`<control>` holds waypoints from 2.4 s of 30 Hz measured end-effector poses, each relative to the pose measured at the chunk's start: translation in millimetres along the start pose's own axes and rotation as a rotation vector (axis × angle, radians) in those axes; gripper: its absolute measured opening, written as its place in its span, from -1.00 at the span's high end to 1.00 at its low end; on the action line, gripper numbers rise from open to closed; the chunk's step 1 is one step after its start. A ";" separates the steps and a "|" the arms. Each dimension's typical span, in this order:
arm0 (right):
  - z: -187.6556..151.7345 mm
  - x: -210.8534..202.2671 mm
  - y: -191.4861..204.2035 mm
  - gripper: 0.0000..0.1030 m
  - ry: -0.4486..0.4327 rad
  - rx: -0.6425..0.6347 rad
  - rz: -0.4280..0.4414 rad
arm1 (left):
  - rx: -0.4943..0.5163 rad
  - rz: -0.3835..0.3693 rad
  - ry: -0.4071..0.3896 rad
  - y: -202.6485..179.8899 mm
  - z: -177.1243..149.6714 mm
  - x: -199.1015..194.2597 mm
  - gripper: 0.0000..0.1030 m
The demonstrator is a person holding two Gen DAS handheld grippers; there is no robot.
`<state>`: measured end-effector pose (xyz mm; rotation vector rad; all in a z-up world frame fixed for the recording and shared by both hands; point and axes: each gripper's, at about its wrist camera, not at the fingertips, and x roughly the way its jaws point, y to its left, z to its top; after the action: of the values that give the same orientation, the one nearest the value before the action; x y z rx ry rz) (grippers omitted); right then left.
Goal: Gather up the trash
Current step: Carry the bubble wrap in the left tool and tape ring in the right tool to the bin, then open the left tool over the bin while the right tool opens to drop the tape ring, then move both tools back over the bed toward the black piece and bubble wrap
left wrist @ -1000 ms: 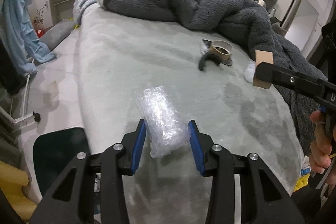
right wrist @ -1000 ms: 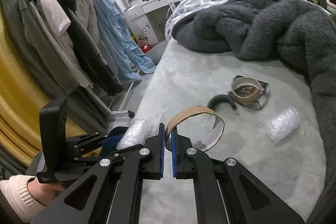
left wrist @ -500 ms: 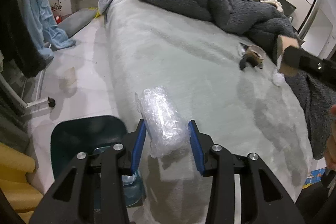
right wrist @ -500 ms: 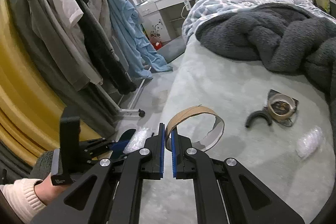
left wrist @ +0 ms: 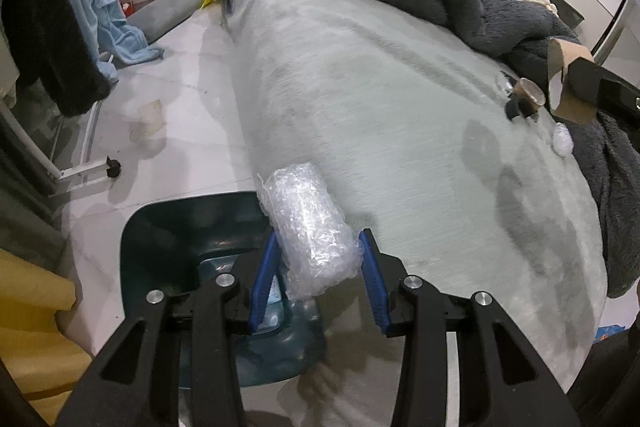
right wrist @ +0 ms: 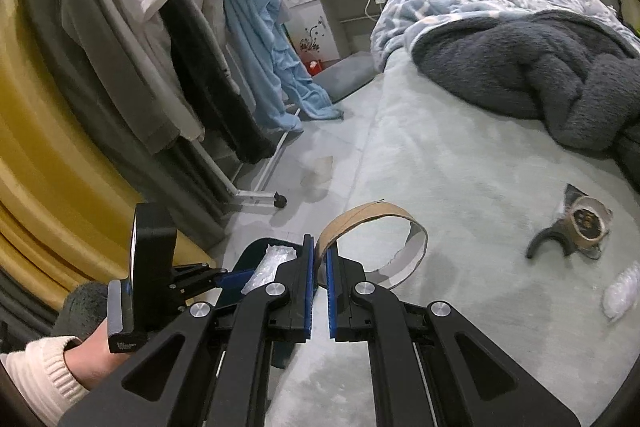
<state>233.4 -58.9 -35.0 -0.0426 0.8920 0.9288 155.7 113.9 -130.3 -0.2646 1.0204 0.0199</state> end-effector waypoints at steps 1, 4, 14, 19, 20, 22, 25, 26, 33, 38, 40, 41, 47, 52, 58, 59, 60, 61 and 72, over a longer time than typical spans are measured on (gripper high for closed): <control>-0.1 5.0 3.1 0.89 0.009 -0.004 0.000 | -0.006 0.000 0.004 4.7 -0.7 0.8 0.15; 0.3 18.2 11.8 0.89 0.033 -0.016 0.000 | -0.013 0.008 0.012 17.2 -2.8 3.9 0.15; 4.7 57.4 41.6 0.89 0.104 -0.044 0.019 | -0.021 0.027 0.081 48.5 -12.7 22.5 0.15; -0.8 83.8 50.4 0.89 0.159 -0.057 0.022 | -0.030 0.028 0.118 65.2 -18.9 27.3 0.14; -1.7 88.4 52.6 0.89 0.169 -0.060 0.022 | -0.035 0.027 0.129 69.2 -20.2 28.5 0.14; -3.1 97.0 56.8 0.89 0.185 -0.064 0.024 | -0.043 0.022 0.146 75.9 -23.0 30.1 0.12; -5.0 108.7 62.0 0.89 0.208 -0.073 0.027 | -0.048 0.025 0.167 86.6 -28.2 31.4 0.10; -5.5 112.6 64.1 0.89 0.215 -0.076 0.028 | -0.051 0.024 0.170 89.1 -29.5 30.8 0.00; -15.4 147.4 81.5 0.89 0.282 -0.101 0.030 | -0.074 0.027 0.162 111.3 -31.3 21.1 -0.46; -27.4 171.2 82.3 0.89 0.337 -0.104 0.017 | -0.096 0.033 0.115 124.8 -27.3 2.5 -0.63; -31.7 179.5 82.3 0.89 0.357 -0.103 0.014 | -0.103 0.033 0.094 129.4 -25.3 -4.3 -0.66; -33.6 182.3 82.1 0.89 0.364 -0.102 0.013 | -0.105 0.034 0.086 132.4 -24.3 -6.8 -0.67; -44.8 201.8 81.3 0.89 0.414 -0.101 -0.002 | -0.110 0.035 -0.003 142.9 -16.4 -29.1 -0.73; -53.7 213.7 83.9 0.89 0.454 -0.100 -0.010 | -0.106 0.021 -0.106 145.7 -9.0 -53.2 -0.78; -59.7 221.4 84.5 -0.26 0.483 -0.095 -0.021 | -0.100 0.002 -0.210 145.3 -3.2 -79.6 -0.80; -56.8 220.0 84.2 -0.26 0.479 -0.088 -0.021 | -0.099 -0.002 -0.225 144.8 -2.3 -83.4 -0.80; -56.4 220.4 84.4 -0.26 0.480 -0.088 -0.020 | -0.097 -0.005 -0.239 144.0 -1.9 -86.8 -0.80; -55.5 219.3 84.8 -0.26 0.481 -0.092 -0.023 | -0.095 -0.007 -0.250 143.6 -1.5 -89.2 -0.80; -51.2 204.5 90.7 -0.26 0.462 -0.100 -0.017 | -0.077 -0.018 -0.380 127.4 9.3 -123.7 -0.81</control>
<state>193.1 115.9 -178.2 -0.3618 1.2673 0.9644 80.8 252.6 -48.0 -0.3266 0.6399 0.0898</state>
